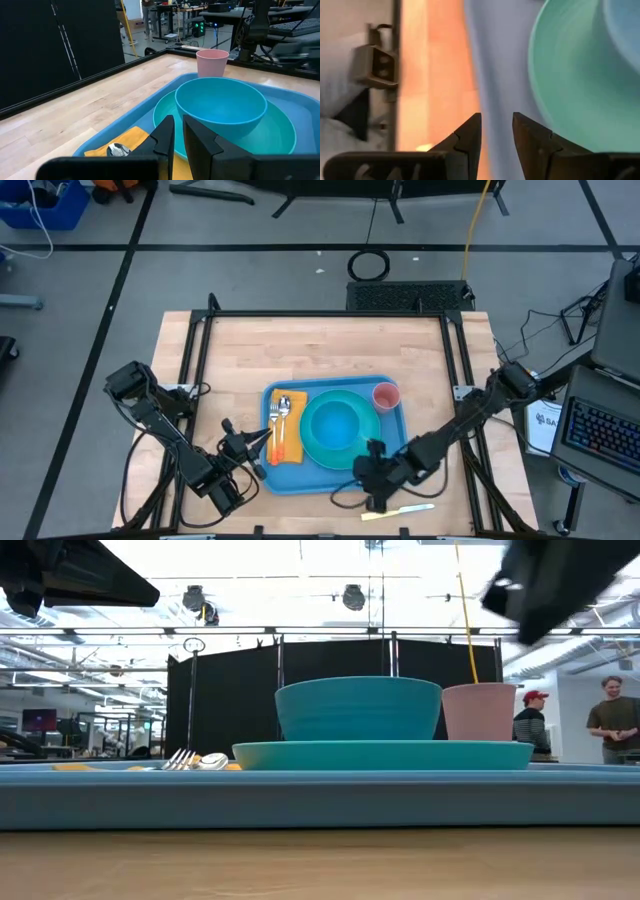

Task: Set up tray
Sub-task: Put the yellow knife to the right of the orange spoon on the yellow napkin

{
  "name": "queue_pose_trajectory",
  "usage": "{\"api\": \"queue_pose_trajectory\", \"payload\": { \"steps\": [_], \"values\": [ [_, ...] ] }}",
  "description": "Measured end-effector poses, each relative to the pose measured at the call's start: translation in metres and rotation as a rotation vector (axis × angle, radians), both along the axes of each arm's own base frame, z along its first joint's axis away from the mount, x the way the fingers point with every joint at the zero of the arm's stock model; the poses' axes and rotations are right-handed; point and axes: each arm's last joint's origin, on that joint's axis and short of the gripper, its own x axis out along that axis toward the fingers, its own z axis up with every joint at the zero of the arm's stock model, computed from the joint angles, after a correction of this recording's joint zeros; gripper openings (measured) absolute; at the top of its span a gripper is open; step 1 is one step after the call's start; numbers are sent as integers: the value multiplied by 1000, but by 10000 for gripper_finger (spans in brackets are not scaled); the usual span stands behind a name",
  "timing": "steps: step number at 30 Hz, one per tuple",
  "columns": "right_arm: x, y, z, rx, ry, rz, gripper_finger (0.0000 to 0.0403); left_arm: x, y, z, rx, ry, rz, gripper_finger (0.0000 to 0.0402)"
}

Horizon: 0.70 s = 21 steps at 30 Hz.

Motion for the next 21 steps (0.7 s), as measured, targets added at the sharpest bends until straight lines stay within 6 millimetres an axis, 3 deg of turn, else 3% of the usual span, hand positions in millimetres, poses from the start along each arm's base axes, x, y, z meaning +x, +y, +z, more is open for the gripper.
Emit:
{"api": "queue_pose_trajectory", "payload": {
  "steps": [8,21],
  "values": [
    [-28,39,-12,84,81,-16,100,0,0,0,0,-1,0,44],
    [-52,72,-37,115,155,-34,100,4,1,0,-27,-22,16,44]
  ]
}}
